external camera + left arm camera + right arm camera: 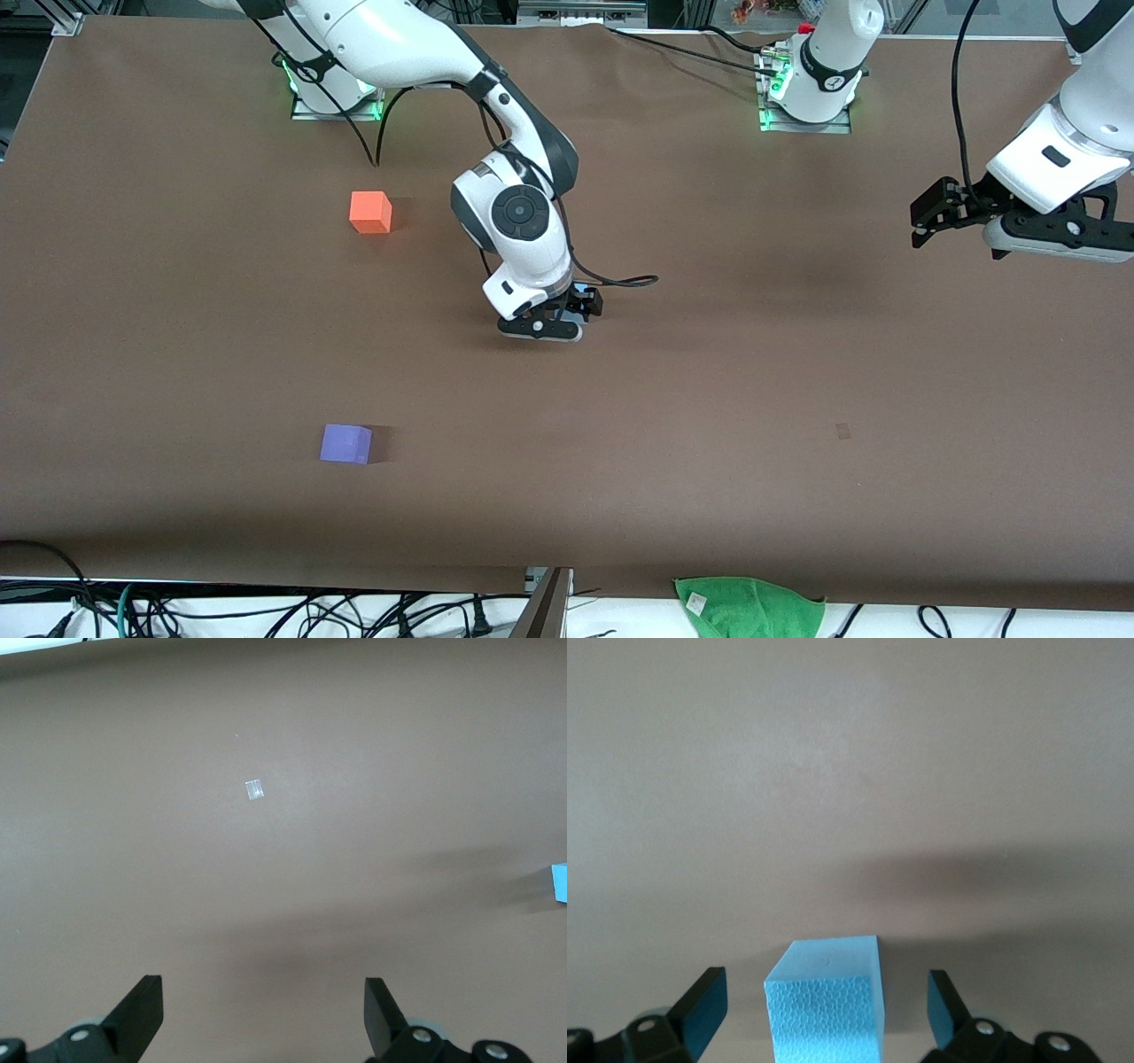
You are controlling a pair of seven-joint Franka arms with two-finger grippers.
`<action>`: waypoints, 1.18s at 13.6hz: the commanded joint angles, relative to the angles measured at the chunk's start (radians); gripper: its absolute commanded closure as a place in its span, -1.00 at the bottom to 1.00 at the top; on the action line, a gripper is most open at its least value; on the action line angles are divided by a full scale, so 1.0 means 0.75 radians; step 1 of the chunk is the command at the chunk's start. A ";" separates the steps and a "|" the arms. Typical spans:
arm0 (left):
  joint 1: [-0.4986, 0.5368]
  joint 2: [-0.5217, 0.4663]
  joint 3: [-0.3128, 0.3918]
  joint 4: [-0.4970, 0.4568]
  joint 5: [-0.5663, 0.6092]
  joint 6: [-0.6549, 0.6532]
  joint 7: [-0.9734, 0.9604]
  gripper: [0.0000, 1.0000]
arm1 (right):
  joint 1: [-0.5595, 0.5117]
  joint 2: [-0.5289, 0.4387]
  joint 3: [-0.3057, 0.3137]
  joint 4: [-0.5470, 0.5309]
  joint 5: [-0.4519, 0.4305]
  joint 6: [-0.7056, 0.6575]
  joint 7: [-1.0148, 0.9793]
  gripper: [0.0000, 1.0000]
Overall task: Place blue block between orange and purple blocks
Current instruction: 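Grasp the blue cube with the right gripper while the left gripper withdraws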
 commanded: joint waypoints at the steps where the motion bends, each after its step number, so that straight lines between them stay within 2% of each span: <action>1: 0.042 -0.002 -0.034 -0.005 -0.013 -0.003 0.019 -1.00 | 0.035 0.038 -0.014 0.036 0.000 -0.001 0.020 -1.00; 11: 0.028 0.006 -0.038 0.023 -0.019 -0.081 -0.065 -1.00 | 0.055 0.097 -0.016 0.034 -0.031 0.038 0.018 -1.00; 12: 0.028 0.006 -0.038 0.025 -0.019 -0.087 -0.065 -1.00 | 0.055 0.102 -0.016 0.034 -0.031 0.044 0.018 -0.94; 15: 0.028 0.014 -0.040 0.042 -0.019 -0.085 -0.065 -1.00 | 0.055 0.112 -0.016 0.034 -0.029 0.044 0.009 0.08; 16: 0.026 0.014 -0.042 0.042 -0.019 -0.085 -0.065 -1.00 | 0.055 0.110 -0.016 0.036 -0.029 0.046 0.003 0.32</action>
